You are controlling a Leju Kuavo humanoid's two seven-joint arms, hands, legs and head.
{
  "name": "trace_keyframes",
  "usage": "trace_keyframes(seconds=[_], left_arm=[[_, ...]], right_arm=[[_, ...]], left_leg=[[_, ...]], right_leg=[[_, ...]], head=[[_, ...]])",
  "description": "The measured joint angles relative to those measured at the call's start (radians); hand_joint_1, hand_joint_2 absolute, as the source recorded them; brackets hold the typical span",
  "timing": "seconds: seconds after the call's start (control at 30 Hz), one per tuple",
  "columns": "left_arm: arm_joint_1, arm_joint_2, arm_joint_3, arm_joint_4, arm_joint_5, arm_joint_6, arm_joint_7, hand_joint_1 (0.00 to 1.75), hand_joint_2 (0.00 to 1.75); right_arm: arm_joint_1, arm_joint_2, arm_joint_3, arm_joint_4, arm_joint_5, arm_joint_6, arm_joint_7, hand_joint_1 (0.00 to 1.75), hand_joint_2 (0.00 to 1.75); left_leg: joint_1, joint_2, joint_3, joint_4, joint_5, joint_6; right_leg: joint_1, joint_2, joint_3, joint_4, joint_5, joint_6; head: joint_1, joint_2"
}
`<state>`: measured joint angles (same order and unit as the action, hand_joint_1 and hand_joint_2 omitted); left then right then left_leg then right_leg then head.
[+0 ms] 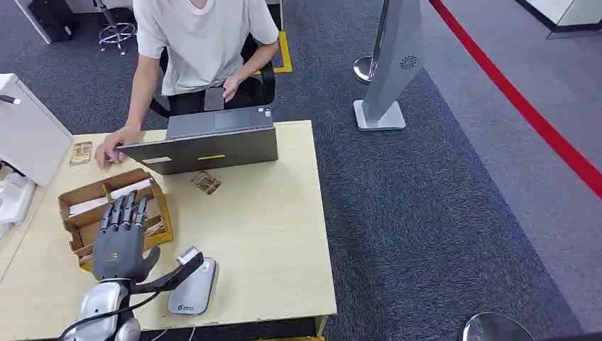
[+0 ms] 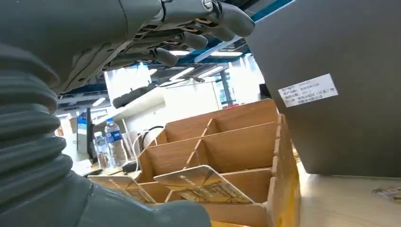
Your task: Pass the card to the sensor for recognition and then transmit it.
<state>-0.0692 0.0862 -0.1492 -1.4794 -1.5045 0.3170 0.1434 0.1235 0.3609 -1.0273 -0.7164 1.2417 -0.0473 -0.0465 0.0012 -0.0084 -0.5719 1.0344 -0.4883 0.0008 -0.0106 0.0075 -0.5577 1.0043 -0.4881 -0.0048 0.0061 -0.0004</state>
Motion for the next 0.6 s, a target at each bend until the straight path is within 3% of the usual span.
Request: trace_keyframes(seconds=[0.6], left_arm=[[-0.007,0.008,-0.003,-0.003,0.002,-0.014,0.031,0.0,1.75]], right_arm=[[-0.012,0.0,-0.039,0.014,0.022,-0.003,-0.011,0.0,1.75]], left_leg=[[0.0,0.0,0.0,0.0,0.0,0.0]], right_leg=[[0.0,0.0,0.0,0.0,0.0,0.0]], head=[[0.0,0.0]])
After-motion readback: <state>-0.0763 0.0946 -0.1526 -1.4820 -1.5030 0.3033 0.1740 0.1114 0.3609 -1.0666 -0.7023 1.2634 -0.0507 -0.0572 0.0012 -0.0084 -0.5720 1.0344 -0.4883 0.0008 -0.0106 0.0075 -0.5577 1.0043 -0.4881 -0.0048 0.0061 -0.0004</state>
